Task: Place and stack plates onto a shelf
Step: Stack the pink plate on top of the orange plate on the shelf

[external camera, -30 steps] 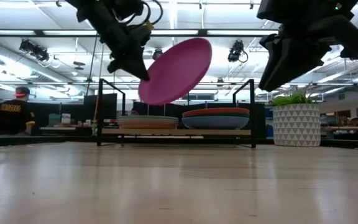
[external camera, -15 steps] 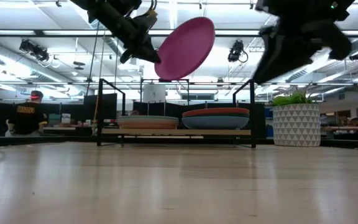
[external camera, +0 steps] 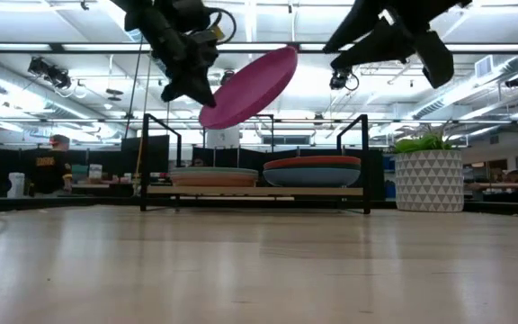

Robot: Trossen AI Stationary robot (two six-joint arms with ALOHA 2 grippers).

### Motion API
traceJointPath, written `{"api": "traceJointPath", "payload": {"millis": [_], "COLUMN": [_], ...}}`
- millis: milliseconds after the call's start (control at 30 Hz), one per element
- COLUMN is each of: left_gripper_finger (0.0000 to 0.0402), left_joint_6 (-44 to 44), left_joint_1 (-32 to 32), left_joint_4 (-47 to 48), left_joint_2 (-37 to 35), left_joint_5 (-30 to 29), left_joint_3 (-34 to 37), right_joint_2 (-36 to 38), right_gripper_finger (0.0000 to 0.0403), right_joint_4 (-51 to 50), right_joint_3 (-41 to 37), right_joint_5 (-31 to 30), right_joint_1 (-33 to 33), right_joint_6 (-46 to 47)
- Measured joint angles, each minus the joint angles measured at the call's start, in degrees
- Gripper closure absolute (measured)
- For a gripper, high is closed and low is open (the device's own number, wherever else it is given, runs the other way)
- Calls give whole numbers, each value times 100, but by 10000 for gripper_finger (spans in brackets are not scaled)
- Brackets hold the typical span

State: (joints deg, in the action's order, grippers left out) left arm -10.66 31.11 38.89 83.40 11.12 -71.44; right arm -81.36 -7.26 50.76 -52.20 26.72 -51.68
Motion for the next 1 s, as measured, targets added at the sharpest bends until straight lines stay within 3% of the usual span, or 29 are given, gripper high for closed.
{"api": "traceJointPath", "payload": {"millis": [200,467,733,1000], "left_gripper_finger": [386,386,386,386], "left_joint_6": [-114,-610,-778,-797], "left_joint_1": [-268,-894,-1019,-1014], "left_joint_4": [510,505,511,554], "left_joint_2": [4,24,24,24], "left_joint_5": [272,210,117,161], "left_joint_3": [0,0,0,0], "right_joint_2": [-2,-4,-4,-5], "right_gripper_finger": [229,159,159,175], "right_joint_4": [406,662,1235,1243], "right_joint_3": [-2,-2,-7,-7], "right_joint_5": [208,606,1280,1633], "right_joint_1": [-46,-319,-353,-334], "right_joint_6": [-1494,-2919,-4187,-4307]}}
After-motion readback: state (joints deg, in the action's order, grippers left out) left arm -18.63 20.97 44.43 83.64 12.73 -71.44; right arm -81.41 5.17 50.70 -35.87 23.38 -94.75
